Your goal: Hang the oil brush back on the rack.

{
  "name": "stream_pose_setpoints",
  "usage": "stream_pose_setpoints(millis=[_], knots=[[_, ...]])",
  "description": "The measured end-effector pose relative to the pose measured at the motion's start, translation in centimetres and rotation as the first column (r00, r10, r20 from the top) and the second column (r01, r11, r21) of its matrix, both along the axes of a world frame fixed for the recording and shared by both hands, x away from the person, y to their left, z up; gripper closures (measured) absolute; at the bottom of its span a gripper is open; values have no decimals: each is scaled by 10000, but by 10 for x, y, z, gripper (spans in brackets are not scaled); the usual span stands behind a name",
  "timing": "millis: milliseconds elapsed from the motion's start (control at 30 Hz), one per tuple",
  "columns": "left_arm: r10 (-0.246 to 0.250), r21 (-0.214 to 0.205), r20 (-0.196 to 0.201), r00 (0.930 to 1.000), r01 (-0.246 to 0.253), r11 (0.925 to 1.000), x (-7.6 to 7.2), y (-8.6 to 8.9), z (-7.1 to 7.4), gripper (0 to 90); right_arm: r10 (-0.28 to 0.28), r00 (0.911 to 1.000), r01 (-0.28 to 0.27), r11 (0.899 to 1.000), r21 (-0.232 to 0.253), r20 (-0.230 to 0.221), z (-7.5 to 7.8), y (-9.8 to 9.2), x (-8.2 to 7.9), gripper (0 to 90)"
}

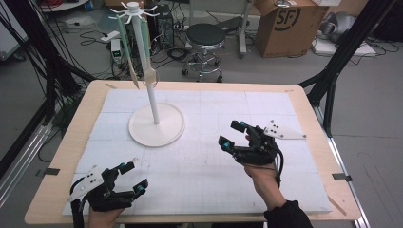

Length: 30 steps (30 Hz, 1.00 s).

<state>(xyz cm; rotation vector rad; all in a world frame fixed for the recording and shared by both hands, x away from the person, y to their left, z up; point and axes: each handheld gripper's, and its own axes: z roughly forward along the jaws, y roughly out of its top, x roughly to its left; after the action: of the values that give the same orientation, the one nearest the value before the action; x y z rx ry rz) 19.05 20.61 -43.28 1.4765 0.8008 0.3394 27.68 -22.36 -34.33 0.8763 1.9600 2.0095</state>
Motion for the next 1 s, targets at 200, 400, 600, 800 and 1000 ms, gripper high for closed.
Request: stream_pose_setpoints(millis=[200, 400, 600, 800, 1000], knots=[[1, 92, -35, 10000, -1, 10000, 1, -3, -1, 164, -401, 9992, 401, 9992, -46, 75, -15, -16, -6, 198], [39, 171, -71, 10000, -37, 9998, 2, -6, -3, 165, -537, 9986, 537, 9984, -156, -3, -27, -26, -12, 199], [-74, 105, -4, 10000, 74, 9999, 4, -7, -3, 164, -773, 9969, 772, 9970, -34, -110, -42, -39, -20, 197], [-156, 171, 26, 9999, 156, 9997, 4, -11, -3, 164, -893, 9959, 893, 9960, -21, -165, -50, -48, -27, 197], [-247, 264, 130, 9996, 243, 9994, 1, -11, -2, 164, -858, 9959, 851, 9961, -232, -301, -58, -51, -36, 193]])
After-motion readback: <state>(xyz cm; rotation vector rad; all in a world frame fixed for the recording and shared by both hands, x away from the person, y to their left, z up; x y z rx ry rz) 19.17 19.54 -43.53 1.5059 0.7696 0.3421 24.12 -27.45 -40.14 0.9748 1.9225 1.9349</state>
